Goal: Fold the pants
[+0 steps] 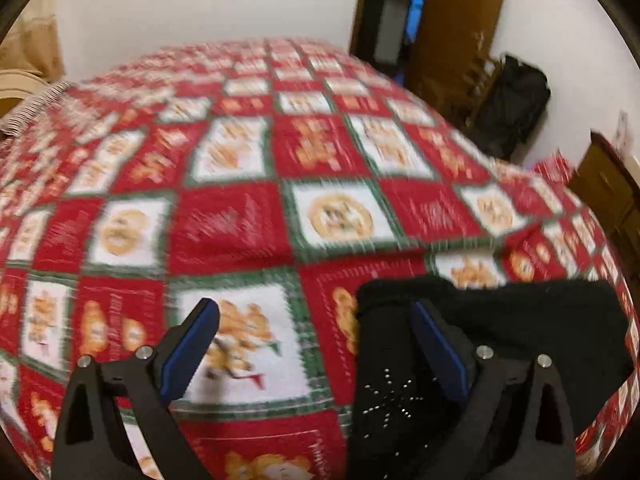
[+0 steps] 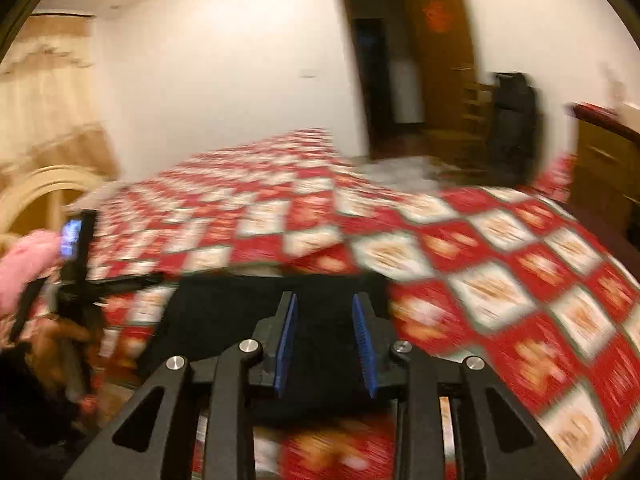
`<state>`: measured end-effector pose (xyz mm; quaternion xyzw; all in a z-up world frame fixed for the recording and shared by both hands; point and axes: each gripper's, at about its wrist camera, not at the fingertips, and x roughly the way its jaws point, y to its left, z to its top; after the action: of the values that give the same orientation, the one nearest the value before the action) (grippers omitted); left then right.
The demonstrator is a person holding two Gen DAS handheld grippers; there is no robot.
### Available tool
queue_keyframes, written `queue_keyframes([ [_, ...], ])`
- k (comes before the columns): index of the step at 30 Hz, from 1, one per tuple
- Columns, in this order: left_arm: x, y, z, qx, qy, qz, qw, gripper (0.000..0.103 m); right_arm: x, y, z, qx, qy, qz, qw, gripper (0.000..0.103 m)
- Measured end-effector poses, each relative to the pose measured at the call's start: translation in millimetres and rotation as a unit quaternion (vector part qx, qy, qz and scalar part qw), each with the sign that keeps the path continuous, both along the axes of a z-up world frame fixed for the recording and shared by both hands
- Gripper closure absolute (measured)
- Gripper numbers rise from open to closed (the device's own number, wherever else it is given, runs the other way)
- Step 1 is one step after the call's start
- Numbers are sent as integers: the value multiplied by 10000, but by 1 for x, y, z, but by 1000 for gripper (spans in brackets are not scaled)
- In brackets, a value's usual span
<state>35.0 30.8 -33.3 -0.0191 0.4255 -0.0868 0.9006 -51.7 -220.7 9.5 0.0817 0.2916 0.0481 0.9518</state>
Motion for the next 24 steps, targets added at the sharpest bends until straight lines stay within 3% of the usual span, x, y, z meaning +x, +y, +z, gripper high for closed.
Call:
queue_keyframes([
  [2, -8, 1, 9, 49, -117, -21, 9999, 5, 28, 30, -5, 16, 163, 598, 9981, 78],
  [3, -12, -1, 11, 52, -99, -45, 9999, 5, 43, 45, -11, -8, 262, 847, 9961, 86],
  [5, -21, -3, 9, 0, -10, -98, 10000, 5, 76, 73, -27, -55, 506, 1189, 9916, 87],
  [7, -26, -6, 0, 39, 89, -16, 10000, 5, 107, 89, -49, 176, 902, 1342, 9867, 88],
  [10, -27, -7, -25, 243, 475, 228, 9983, 5, 138, 97, -88, 74, 1462, 1098, 9831, 89],
  [12, -29, -4, -35, 230, 674, 332, 9969, 4, 143, 89, -90, 409, 1377, 938, 9852, 90],
  [14, -34, -2, -38, 163, 605, 400, 9972, 4, 160, 78, -94, 870, 1485, 637, 9830, 90],
  [19, -33, -14, -38, 314, 556, 437, 9970, 1, 162, 77, -94, 734, 1482, 684, 9838, 90],
  [22, -34, -5, -39, 182, 641, 354, 9971, 0, 148, 70, -83, 759, 1391, 585, 9856, 90],
  [24, -36, 1, -39, 118, 684, 279, 9972, 0, 142, 74, -70, 848, 1186, 915, 9851, 90],
])
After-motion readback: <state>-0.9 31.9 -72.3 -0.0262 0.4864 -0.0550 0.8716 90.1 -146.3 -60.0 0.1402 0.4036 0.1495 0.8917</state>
